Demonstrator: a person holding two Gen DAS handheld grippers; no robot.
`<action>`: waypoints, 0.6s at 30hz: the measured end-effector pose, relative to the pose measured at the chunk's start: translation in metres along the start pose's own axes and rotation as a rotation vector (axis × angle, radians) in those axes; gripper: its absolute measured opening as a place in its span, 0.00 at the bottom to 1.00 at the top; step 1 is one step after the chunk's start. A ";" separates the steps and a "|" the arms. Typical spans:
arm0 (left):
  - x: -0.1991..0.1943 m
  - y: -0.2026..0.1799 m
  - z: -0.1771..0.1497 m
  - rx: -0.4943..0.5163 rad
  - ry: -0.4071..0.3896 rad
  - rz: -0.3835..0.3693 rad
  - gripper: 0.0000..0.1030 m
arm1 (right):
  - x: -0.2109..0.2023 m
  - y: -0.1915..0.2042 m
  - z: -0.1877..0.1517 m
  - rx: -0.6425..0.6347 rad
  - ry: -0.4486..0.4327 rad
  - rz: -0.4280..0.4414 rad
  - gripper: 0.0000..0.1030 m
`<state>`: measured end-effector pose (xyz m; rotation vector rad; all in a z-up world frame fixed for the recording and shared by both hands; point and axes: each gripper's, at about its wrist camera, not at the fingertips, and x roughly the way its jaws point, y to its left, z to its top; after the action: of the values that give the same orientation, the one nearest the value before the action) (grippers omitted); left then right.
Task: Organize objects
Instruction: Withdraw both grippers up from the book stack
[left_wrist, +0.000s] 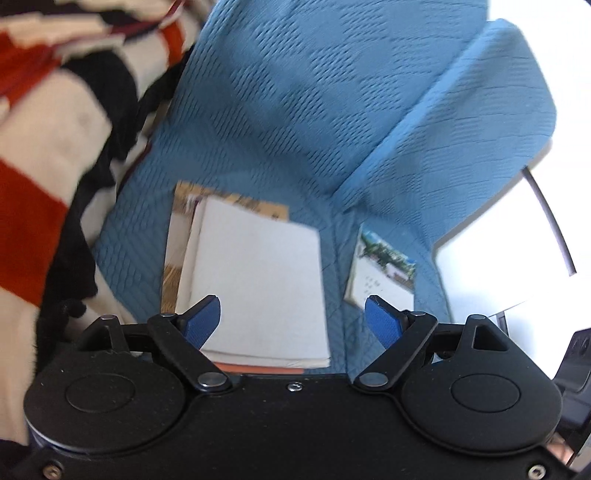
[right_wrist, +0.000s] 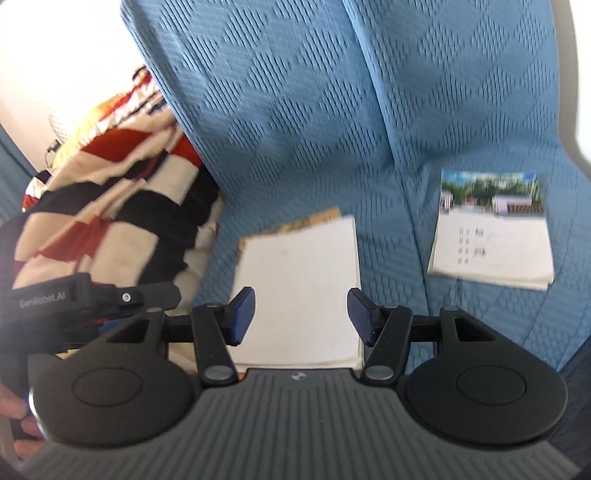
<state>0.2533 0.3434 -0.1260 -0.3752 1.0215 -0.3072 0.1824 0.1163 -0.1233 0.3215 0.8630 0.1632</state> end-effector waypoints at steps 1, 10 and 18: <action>-0.006 -0.006 0.000 0.019 -0.016 0.002 0.83 | -0.007 0.001 0.003 -0.001 -0.010 0.006 0.57; -0.035 -0.050 -0.017 0.119 -0.080 0.007 0.83 | -0.058 -0.003 0.009 0.002 -0.075 0.026 0.57; -0.045 -0.078 -0.033 0.188 -0.115 0.003 0.83 | -0.092 -0.013 0.000 -0.050 -0.127 -0.034 0.57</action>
<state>0.1970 0.2868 -0.0727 -0.2191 0.8725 -0.3714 0.1231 0.0796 -0.0612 0.2674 0.7377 0.1307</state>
